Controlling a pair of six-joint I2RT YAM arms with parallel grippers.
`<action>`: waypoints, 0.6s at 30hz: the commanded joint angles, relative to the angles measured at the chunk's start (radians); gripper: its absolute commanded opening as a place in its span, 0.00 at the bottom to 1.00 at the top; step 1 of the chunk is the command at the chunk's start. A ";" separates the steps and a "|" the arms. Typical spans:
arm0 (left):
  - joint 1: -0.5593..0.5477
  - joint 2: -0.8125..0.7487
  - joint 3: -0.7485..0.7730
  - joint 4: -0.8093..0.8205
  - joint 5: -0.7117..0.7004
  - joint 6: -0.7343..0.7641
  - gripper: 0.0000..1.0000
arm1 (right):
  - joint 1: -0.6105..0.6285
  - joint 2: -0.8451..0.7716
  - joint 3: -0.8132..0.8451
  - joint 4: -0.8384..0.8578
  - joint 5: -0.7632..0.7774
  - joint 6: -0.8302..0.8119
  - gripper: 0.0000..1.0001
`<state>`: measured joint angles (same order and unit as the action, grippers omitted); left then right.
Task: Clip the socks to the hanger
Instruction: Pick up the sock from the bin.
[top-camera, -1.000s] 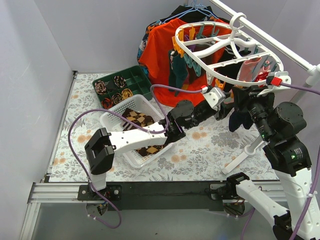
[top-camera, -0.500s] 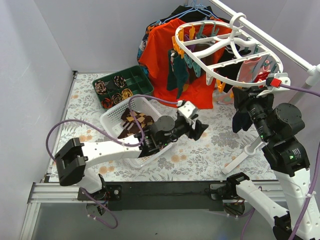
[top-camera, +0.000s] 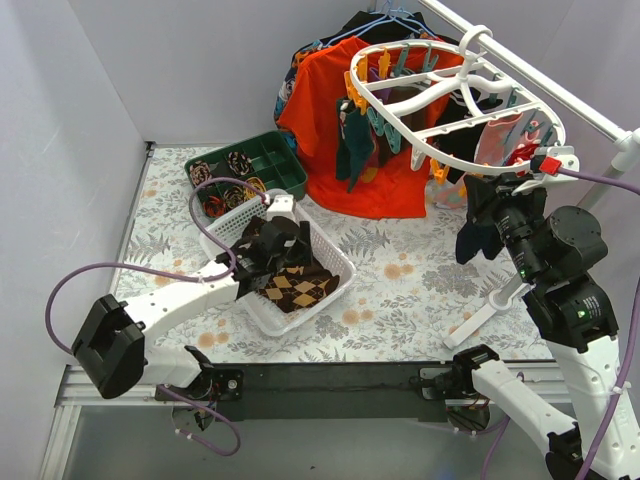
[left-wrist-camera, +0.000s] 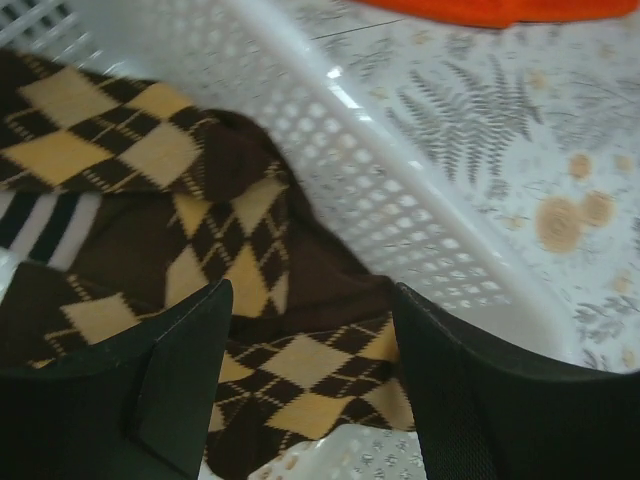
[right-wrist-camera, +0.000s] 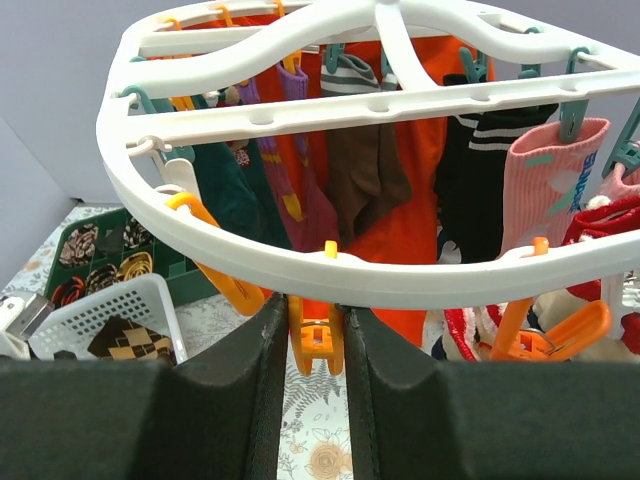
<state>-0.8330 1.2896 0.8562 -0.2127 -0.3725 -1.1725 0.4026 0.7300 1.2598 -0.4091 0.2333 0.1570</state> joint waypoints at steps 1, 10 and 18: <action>0.136 0.007 0.009 -0.155 0.001 -0.093 0.63 | 0.007 -0.009 -0.008 0.044 0.009 -0.007 0.01; 0.396 0.203 0.130 -0.132 -0.008 -0.171 0.57 | 0.008 -0.011 -0.014 0.044 0.003 -0.008 0.01; 0.419 0.399 0.268 -0.139 -0.062 -0.220 0.50 | 0.010 -0.015 -0.025 0.046 0.001 -0.005 0.01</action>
<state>-0.4194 1.6508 1.0618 -0.3359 -0.3798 -1.3468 0.4065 0.7258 1.2449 -0.4015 0.2329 0.1547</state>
